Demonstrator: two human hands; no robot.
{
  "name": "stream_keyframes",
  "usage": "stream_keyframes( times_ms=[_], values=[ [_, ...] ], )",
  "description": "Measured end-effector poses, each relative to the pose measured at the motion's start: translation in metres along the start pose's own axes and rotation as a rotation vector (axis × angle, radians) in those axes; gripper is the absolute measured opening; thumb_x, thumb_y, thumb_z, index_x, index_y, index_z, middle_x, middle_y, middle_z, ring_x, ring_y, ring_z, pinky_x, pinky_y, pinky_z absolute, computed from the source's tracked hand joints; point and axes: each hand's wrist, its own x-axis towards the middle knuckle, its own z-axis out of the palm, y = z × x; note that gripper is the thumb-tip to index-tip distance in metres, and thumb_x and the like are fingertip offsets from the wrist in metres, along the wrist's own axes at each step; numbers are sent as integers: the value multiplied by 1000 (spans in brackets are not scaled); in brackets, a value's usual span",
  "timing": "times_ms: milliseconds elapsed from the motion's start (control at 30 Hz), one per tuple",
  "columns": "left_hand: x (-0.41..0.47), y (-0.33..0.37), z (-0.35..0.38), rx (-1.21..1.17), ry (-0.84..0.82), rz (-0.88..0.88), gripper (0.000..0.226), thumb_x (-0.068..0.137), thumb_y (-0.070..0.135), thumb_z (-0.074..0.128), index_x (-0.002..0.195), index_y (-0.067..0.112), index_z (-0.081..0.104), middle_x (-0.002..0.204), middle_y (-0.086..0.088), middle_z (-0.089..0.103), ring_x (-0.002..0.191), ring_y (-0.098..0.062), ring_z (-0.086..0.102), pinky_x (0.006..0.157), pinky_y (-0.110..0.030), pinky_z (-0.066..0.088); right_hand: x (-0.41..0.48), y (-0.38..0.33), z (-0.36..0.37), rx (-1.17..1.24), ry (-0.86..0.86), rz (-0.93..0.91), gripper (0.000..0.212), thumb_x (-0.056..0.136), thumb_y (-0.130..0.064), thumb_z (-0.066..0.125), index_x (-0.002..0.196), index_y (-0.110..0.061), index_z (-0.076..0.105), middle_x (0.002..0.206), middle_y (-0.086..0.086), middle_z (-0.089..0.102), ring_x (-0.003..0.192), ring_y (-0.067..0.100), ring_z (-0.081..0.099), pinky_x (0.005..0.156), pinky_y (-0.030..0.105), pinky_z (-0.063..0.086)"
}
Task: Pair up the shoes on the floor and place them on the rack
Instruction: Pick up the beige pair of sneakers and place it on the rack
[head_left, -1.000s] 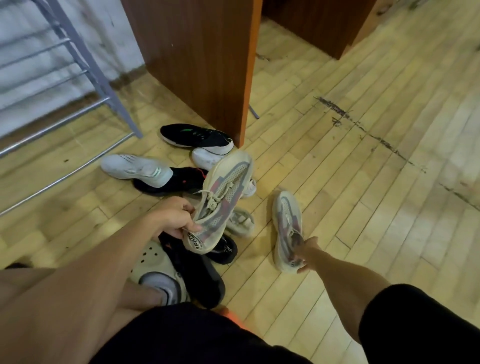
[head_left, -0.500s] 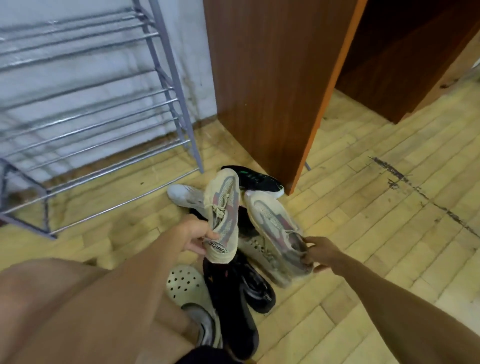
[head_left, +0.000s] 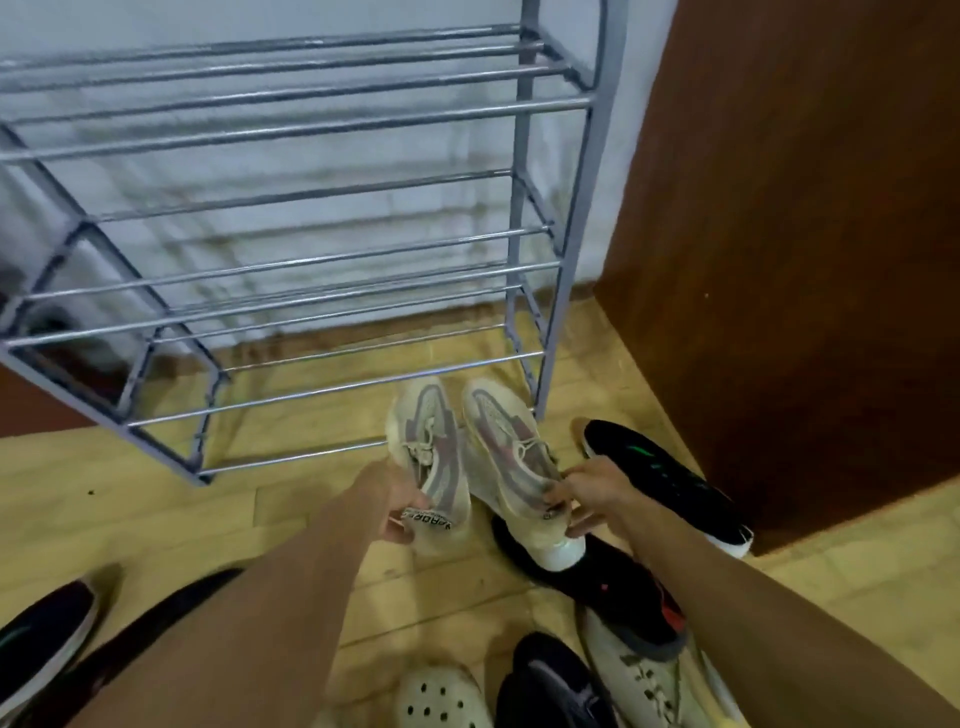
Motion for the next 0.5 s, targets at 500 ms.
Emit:
stream_keyframes(
  times_ms=[500],
  values=[
    [180,80,-2,-361,104,167,24,80,8,73,103,3,67,86,-8,67,86,-25,66,84,-38,57,183,-74,50,175,255,-70,34,78,-17,78,107,-3,68,85,10,69,86,28,69,79,48,59]
  ],
)
